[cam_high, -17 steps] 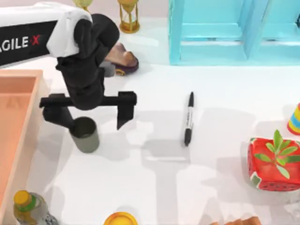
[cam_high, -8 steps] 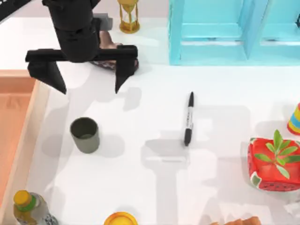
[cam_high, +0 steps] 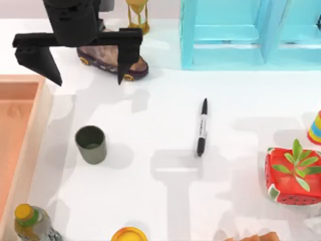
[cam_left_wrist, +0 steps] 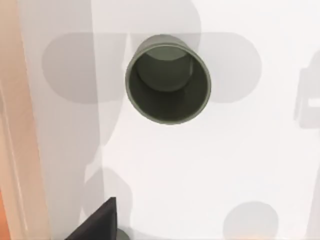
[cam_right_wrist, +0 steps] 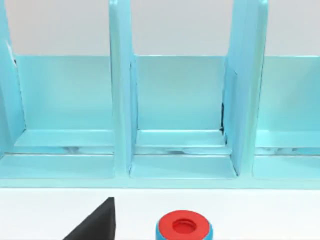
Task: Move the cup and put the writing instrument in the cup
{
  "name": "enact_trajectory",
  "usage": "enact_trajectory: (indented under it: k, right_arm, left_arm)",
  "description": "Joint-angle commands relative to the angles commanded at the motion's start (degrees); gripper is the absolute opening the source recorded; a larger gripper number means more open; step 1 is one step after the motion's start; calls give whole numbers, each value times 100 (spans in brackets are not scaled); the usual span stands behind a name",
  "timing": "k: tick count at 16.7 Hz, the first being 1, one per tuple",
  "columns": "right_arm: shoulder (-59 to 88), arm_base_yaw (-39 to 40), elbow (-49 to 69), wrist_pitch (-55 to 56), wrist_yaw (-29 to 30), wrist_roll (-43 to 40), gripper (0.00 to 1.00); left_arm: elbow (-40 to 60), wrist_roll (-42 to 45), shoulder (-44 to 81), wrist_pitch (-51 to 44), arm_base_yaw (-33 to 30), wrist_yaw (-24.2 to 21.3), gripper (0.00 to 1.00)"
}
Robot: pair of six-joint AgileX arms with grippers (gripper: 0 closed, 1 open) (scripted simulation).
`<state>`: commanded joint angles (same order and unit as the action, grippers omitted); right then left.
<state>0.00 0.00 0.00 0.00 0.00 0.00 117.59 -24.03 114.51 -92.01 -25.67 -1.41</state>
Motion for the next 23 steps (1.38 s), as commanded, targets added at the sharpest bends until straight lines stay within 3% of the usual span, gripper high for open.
enact_trajectory:
  k: [5,15,23]
  right_arm:
    - [0,0,0,0,0,0,100]
    - [0,0,0,0,0,0,100]
    - [0,0,0,0,0,0,100]
  left_arm:
    - [397,-61,434,117,-189,-125,100]
    - [2846,-444,3458,950,-1280,-860,100]
    - [2752,-464,3564,1181,-1320,-886,100]
